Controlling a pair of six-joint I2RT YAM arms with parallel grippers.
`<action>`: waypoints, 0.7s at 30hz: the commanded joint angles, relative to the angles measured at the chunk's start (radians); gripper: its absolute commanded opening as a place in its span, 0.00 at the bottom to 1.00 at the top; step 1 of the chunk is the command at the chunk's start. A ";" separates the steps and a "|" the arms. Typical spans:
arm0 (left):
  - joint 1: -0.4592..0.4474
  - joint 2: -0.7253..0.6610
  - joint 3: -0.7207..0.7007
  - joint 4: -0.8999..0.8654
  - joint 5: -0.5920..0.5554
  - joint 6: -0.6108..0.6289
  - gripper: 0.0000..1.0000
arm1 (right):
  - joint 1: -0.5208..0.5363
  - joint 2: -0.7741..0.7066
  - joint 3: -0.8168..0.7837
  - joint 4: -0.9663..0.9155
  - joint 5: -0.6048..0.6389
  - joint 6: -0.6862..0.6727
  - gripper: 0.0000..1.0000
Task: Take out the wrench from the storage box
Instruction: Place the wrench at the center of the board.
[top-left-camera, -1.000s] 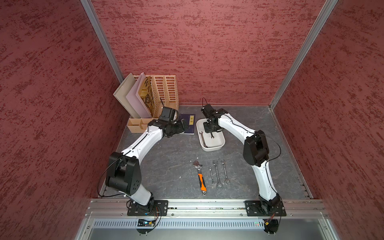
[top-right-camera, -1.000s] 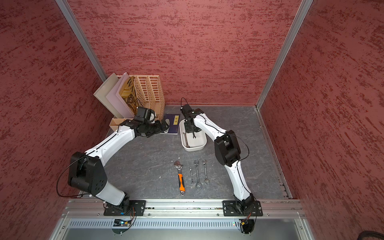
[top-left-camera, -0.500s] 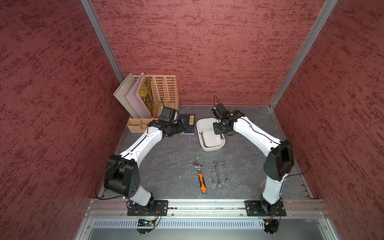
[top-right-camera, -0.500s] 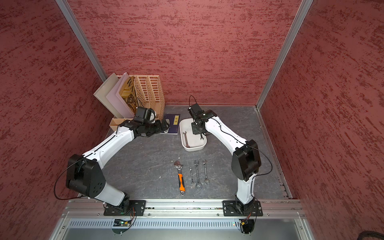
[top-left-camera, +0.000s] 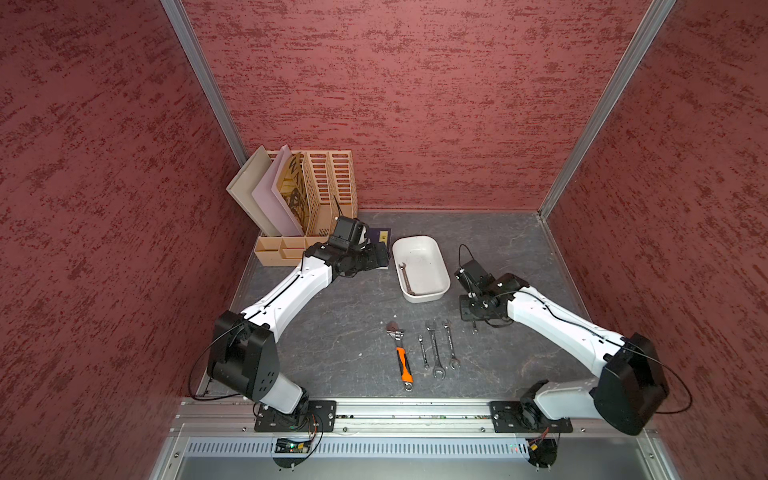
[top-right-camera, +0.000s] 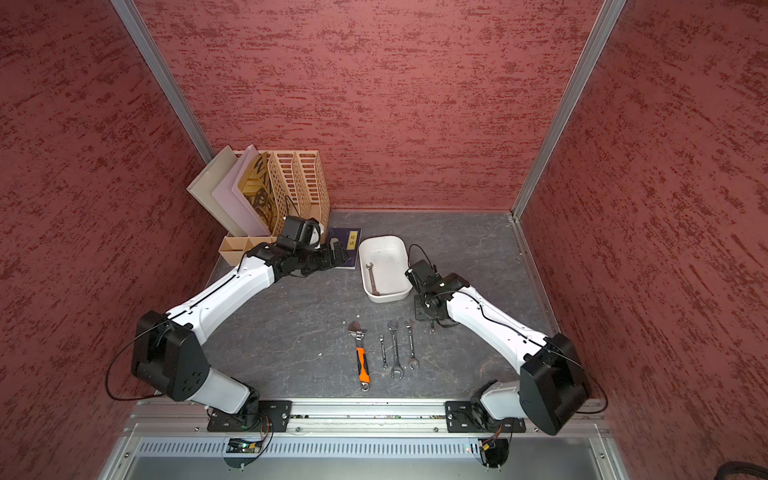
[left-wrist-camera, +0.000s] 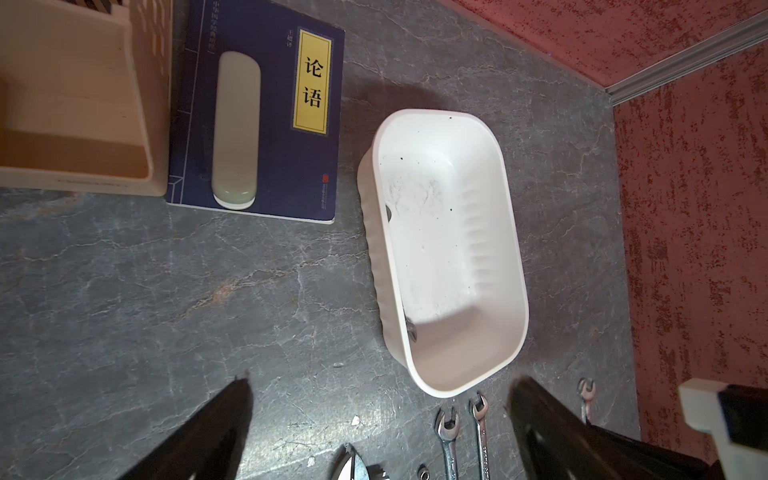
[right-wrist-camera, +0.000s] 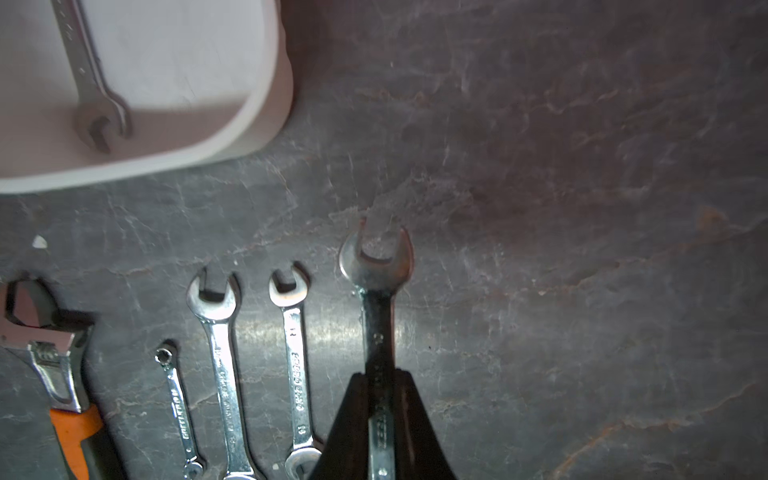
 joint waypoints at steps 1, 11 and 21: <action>-0.010 -0.042 -0.013 -0.001 -0.030 -0.002 1.00 | 0.036 -0.012 -0.081 0.112 -0.041 0.092 0.13; -0.022 -0.083 -0.047 -0.009 -0.056 -0.005 1.00 | 0.078 0.093 -0.211 0.269 -0.063 0.137 0.14; -0.022 -0.081 -0.052 -0.009 -0.058 -0.001 1.00 | 0.078 0.120 -0.217 0.244 -0.037 0.116 0.27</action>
